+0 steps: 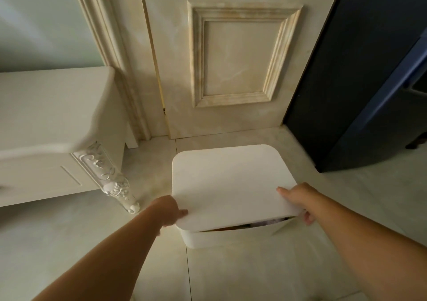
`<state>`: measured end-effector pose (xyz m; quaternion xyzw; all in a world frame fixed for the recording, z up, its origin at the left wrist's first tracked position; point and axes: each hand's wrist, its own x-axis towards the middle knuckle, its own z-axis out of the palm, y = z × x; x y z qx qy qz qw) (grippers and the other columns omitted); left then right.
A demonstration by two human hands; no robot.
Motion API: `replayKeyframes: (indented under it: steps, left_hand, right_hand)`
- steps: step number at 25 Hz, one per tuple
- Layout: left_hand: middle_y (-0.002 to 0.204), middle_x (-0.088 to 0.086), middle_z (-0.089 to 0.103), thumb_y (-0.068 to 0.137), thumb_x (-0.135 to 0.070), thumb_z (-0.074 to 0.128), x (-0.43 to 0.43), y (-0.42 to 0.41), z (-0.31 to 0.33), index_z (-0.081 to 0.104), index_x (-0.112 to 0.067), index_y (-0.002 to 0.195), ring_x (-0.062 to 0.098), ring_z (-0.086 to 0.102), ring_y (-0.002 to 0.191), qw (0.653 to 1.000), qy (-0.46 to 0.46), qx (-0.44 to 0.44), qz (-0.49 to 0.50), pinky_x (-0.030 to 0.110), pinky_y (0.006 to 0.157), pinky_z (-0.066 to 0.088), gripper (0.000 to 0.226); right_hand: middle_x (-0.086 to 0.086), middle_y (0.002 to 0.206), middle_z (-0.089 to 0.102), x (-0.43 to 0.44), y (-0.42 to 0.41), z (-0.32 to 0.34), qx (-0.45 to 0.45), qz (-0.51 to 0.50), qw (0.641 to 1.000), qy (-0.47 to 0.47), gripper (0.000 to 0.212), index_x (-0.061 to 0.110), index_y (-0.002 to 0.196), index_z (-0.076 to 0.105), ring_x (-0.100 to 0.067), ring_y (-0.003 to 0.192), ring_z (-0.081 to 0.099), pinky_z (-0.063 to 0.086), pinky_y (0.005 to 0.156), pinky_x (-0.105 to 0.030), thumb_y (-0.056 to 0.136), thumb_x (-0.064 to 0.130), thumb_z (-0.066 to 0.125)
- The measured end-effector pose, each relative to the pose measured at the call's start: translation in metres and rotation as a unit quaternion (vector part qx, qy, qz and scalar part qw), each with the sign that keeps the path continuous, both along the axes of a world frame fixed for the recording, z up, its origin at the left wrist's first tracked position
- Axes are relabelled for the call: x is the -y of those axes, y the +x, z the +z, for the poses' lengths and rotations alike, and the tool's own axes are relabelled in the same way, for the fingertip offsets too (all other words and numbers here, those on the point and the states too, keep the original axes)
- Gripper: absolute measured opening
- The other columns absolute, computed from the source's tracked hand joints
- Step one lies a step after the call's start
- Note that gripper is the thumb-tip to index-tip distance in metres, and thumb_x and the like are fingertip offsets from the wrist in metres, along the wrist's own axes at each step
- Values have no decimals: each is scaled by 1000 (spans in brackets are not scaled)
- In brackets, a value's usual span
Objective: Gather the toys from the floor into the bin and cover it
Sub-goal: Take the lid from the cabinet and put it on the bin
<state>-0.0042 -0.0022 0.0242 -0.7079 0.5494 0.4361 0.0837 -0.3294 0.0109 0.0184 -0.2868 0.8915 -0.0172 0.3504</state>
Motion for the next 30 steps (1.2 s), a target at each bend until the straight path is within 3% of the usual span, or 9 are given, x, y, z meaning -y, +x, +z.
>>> replayKeyframes:
  steps: [2, 4, 8, 12, 15, 21, 26, 28, 30]
  left_hand:
    - [123, 21, 56, 93, -38, 57, -2, 1, 0, 38, 0, 133, 32, 67, 94, 999, 18, -24, 17, 44, 67, 60, 58]
    - [135, 20, 46, 93, -32, 60, -6, 2, -3, 32, -5, 136, 31, 65, 84, 990, 46, -98, 88, 46, 59, 60, 58]
    - [141, 35, 34, 98, -22, 52, -12, 0, -26, 24, -4, 139, 52, 67, 80, 921, 159, -241, 262, 53, 51, 58, 54]
    - [131, 35, 46, 99, -10, 48, -7, -1, -42, 31, 5, 132, 49, 65, 74, 885, 179, -303, 305, 55, 50, 57, 40]
    - [134, 26, 44, 92, 2, 55, -2, 2, -44, 41, 4, 125, 55, 58, 94, 867, 168, -316, 347, 60, 51, 55, 36]
    - [134, 21, 43, 90, 5, 57, 14, -4, -35, 45, 4, 115, 54, 57, 93, 867, 127, -301, 375, 60, 48, 52, 28]
    - [134, 21, 41, 88, 5, 62, 51, -9, -30, 46, 4, 99, 55, 54, 110, 856, 67, -291, 423, 59, 50, 50, 19]
    - [129, 21, 46, 87, 5, 62, 68, -7, -34, 46, 3, 100, 49, 55, 113, 856, 22, -287, 430, 54, 61, 57, 21]
    - [115, 19, 55, 93, -2, 57, 86, -2, -37, 44, -3, 105, 41, 62, 107, 869, -8, -288, 403, 41, 57, 61, 18]
  right_hand:
    - [-22, 147, 38, -1, 1, -1, -21, 23, 999, 19, 84, 1, 147, 23, -40, 126, 49, 45, 101, -46, 90, 56, 53]
    - [-22, 150, 33, -5, -1, -4, 2, -2, 1000, 20, 88, 4, 150, 15, -42, 128, 46, 44, 101, -50, 90, 55, 55]
    - [-6, 159, 15, -18, -3, -22, 147, -128, 980, -38, 91, 13, 151, 12, -53, 121, 47, 57, 59, -59, 86, 52, 62]
    - [-13, 144, 31, -24, 4, -29, 222, -187, 947, -140, 70, 8, 142, 20, -48, 100, 57, 55, 53, -55, 92, 34, 61]
    - [-16, 136, 41, -25, 7, -34, 218, -210, 934, -192, 63, 10, 137, 27, -45, 99, 59, 57, 45, -50, 90, 30, 65]
    - [-11, 136, 47, -2, 11, -39, 223, -202, 918, -257, 62, 22, 146, 30, -38, 93, 61, 60, 59, -50, 92, 24, 60]
    - [8, 126, 40, 38, 22, -44, 256, -138, 915, -279, 68, 37, 151, 21, -29, 98, 61, 59, 80, -45, 96, 14, 53]
    - [7, 125, 37, 56, 27, -45, 248, -109, 923, -274, 66, 41, 151, 20, -29, 89, 66, 58, 82, -42, 97, 19, 51]
    - [3, 135, 41, 74, 31, -47, 238, -89, 928, -273, 66, 43, 150, 18, -32, 85, 70, 59, 80, -42, 97, 24, 52]
